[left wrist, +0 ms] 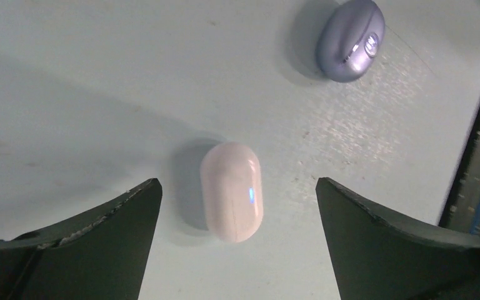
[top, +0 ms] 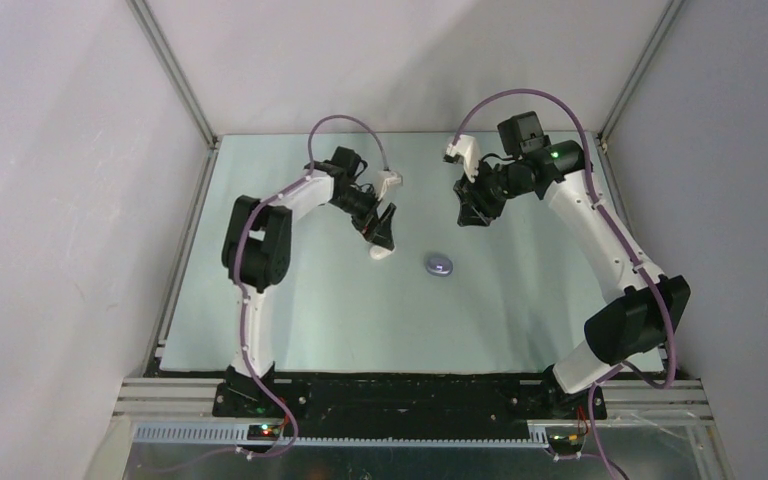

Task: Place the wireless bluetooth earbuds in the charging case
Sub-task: Place the charging case at the center of the board, then reset both arms

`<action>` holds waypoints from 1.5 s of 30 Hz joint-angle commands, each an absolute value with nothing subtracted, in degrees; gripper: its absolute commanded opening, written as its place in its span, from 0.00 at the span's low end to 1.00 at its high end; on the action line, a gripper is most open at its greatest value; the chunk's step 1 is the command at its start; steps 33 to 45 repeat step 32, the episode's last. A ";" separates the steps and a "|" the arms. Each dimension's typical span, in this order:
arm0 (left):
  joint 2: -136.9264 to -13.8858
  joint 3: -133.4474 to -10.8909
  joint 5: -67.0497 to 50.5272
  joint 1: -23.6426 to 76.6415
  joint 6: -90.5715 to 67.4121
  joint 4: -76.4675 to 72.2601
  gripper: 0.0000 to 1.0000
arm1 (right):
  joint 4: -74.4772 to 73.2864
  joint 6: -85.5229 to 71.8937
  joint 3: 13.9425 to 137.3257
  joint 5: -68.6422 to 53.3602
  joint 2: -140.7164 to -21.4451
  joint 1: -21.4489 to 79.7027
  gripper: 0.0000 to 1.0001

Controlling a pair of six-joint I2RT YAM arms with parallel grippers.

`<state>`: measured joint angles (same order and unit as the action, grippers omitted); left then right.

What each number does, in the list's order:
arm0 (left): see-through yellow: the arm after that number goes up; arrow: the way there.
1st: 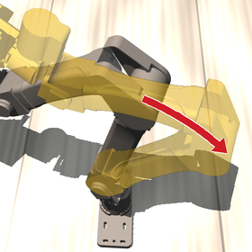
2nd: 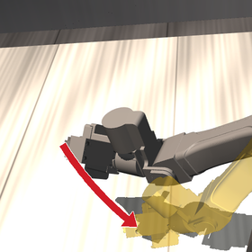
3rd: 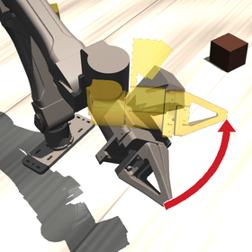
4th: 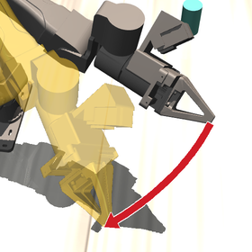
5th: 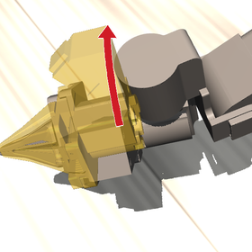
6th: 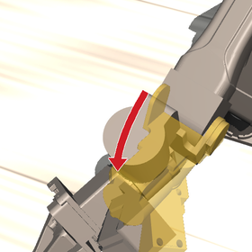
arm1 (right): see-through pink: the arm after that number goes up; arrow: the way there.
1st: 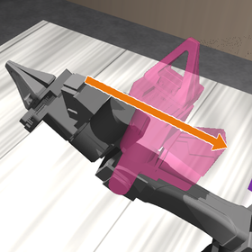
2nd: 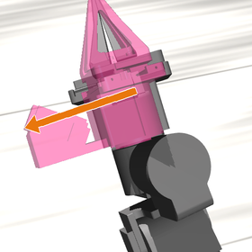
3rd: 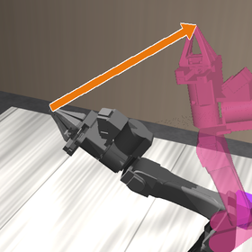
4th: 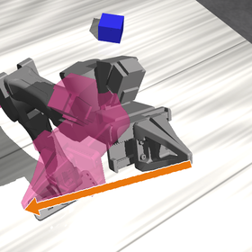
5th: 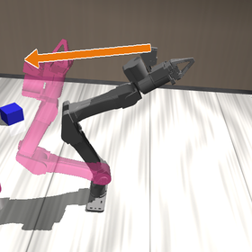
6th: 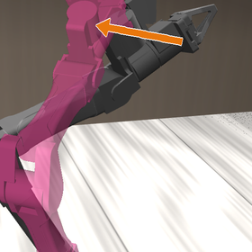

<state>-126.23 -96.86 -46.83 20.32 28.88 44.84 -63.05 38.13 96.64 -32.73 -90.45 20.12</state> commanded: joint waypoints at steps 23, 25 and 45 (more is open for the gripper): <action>-65.32 -64.18 -2.05 11.58 6.48 1.65 1.00 | -23.58 2.74 88.61 9.98 -84.69 20.90 0.99; -63.98 -61.82 0.59 11.50 5.60 -0.45 1.00 | -23.23 2.27 87.95 11.47 -85.58 20.94 0.99; -61.72 -59.12 1.83 11.45 8.97 -1.37 1.00 | -23.73 1.66 94.09 11.56 -91.20 19.24 1.00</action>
